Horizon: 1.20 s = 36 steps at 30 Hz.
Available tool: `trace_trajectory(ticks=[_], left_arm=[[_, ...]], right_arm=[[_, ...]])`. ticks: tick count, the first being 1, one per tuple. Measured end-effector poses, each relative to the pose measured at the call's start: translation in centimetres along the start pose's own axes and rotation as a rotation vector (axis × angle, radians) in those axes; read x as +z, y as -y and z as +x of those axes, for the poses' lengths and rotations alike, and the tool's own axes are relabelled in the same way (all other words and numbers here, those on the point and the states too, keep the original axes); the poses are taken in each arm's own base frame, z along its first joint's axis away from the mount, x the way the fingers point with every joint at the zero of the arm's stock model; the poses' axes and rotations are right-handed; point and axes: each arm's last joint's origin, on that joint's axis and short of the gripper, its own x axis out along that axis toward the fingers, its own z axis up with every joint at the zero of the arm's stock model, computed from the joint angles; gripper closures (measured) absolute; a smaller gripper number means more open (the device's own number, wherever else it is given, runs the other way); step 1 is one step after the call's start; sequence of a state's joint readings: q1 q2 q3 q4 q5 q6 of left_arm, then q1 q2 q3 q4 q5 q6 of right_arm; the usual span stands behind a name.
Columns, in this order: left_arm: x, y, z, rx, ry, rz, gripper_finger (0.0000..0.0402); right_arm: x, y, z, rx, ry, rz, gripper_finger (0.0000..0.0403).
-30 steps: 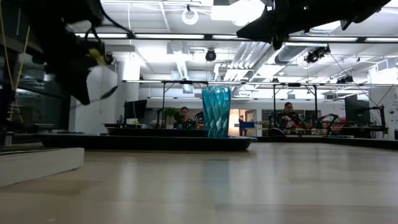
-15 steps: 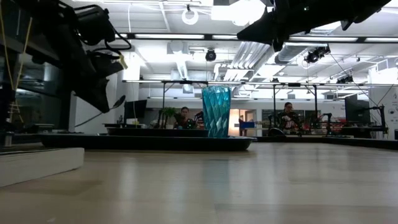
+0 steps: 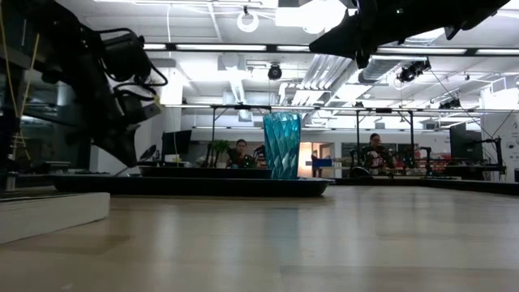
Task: Pick and place plate/cup/fork/spoon on tray
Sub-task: Put the black spoon on the right side of the orange fork on the black tray
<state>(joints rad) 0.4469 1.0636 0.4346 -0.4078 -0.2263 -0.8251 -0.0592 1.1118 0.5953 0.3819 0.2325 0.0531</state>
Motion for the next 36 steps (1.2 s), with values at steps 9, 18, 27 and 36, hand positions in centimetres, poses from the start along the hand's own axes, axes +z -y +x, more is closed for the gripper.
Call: trace_trajectory(ticks=[9,18,27,36], left_arm=[[-0.2,0.1,1.2,0.013,-0.007,-0.009,0.0398],[-0.5,0.2,2.9,0.086,-0.013,0.001,0.0384],[-0.6,0.4,3.8,0.098,-0.020,0.013,0.0381],[-0.6,0.5,3.8,0.074,-0.027,0.071,0.0380]], right_arm=[[0.0,0.0,0.0,0.000,0.002,0.000,0.0403],[0.0,0.0,0.0,0.000,0.003,0.000,0.0403],[0.0,0.0,0.0,0.000,0.003,0.000,0.0403],[0.0,0.0,0.0,0.000,0.003,0.000,0.0403]])
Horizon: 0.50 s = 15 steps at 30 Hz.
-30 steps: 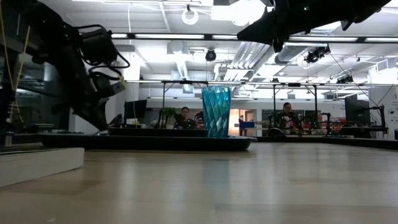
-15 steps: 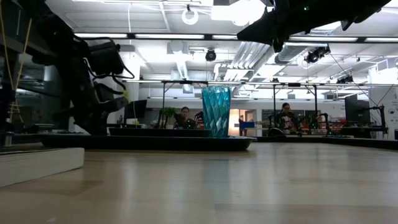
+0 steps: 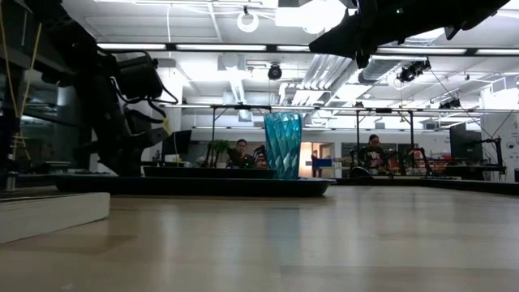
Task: Pick and place plate/cup/fork/spoon on tray
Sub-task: Put the black spoon on the right side of the orange fork on the black tray
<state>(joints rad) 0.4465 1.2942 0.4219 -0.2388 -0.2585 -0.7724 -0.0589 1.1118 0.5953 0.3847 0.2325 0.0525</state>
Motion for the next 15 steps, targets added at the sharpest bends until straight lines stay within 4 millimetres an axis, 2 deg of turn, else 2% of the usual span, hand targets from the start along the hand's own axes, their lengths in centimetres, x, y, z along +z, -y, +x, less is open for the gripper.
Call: trace_trajectory(ticks=[9,15], left_arm=[[0.3,0.1,-0.6,-0.036,0.010,0.039,0.0373],[0.4,0.0,-1.4,-0.043,0.029,0.055,0.0329]], right_arm=[[0.0,0.0,0.0,0.000,0.000,0.000,0.0403],[0.0,0.0,0.0,0.000,0.000,0.002,0.0403]])
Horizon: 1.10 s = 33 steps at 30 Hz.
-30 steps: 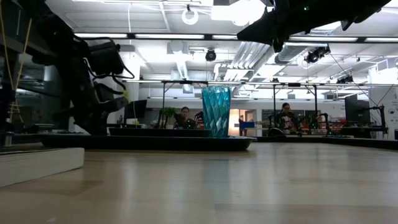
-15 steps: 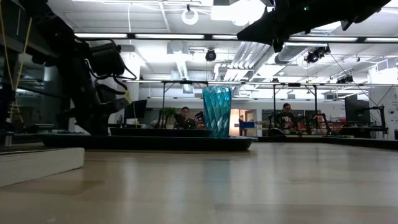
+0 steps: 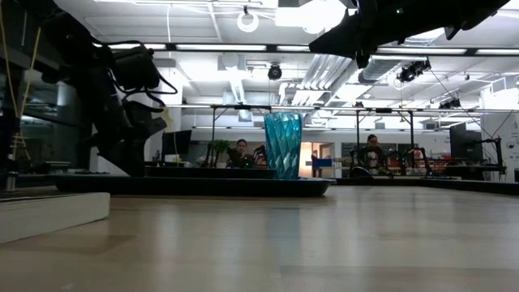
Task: Pick and place plate/cup/fork/spoon on tray
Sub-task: Put the black spoon on the right side of the orange fork on the black tray, then return to Home Position
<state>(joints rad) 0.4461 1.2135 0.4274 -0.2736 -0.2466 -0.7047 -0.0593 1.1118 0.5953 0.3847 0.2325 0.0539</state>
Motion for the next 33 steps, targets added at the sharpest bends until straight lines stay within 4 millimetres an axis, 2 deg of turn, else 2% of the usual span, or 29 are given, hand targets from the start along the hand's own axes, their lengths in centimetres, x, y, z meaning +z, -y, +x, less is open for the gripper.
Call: trace_trajectory(ticks=[9,15,20,26,29,33], left_arm=[[0.7,-0.5,-1.4,0.005,0.077,0.036,0.0263],[1.8,-2.1,-3.1,0.034,0.176,-0.041,0.0258],[2.8,-2.6,-5.0,-0.058,0.271,-0.080,0.0259],[3.7,0.0,-7.9,-0.418,0.458,0.039,0.0282],[3.0,1.7,-8.8,-0.480,0.529,0.082,0.0315],[1.3,4.5,-9.6,-0.533,0.593,0.193,0.0378]], right_arm=[[0.0,0.0,0.0,0.000,0.000,0.002,0.0403],[0.0,0.0,0.0,0.000,0.000,0.002,0.0403],[0.0,0.0,0.0,0.000,0.000,0.002,0.0403],[0.0,0.0,0.0,0.000,0.000,0.000,0.0403],[0.0,0.0,0.0,0.000,0.000,-0.001,0.0403],[0.0,0.0,0.0,-0.002,0.000,-0.001,0.0403]])
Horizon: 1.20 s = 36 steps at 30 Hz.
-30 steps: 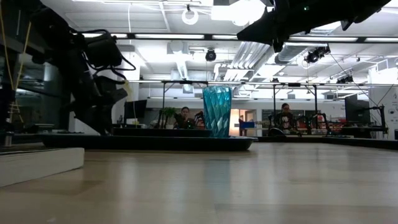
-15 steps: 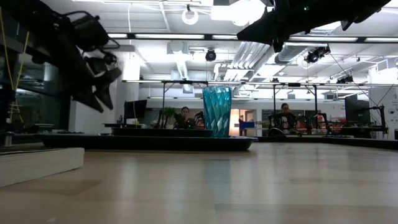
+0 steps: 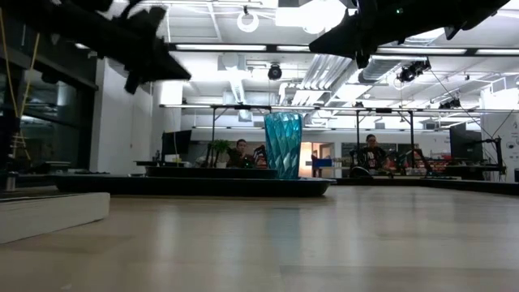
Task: Pick and place plate/cup/fork/spoon on tray
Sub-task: Return to Home Position
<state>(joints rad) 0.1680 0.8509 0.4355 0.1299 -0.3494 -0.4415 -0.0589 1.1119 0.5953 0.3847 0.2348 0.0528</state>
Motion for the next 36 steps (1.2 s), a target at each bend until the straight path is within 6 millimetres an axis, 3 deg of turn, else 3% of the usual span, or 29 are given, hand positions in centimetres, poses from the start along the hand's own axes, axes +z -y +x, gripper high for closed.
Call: trace_trajectory(ticks=[7,11,14,20,28,36], left_arm=[[-2.1,7.2,-0.8,-0.378,0.103,0.116,0.0398],[-2.6,8.6,-2.4,-0.449,0.147,0.253,0.0398],[-1.1,7.9,-4.3,-0.444,0.193,0.288,0.0401],[0.9,4.0,-8.4,-0.417,0.208,0.312,0.0401],[-2.5,-0.2,-9.8,-0.432,0.261,0.319,0.0401],[-5.5,-1.6,-9.5,-0.516,0.278,0.334,0.0401]], right_arm=[[0.0,0.0,0.0,-0.001,0.000,0.018,0.0403],[0.0,0.0,0.0,-0.001,0.000,0.019,0.0403],[-0.1,0.0,0.0,-0.001,-0.005,0.033,0.0403],[-0.1,0.0,0.0,-0.002,-0.007,0.035,0.0403],[-0.1,0.0,0.0,-0.002,-0.007,0.035,0.0403],[-0.1,0.0,0.0,-0.002,-0.008,0.040,0.0403]])
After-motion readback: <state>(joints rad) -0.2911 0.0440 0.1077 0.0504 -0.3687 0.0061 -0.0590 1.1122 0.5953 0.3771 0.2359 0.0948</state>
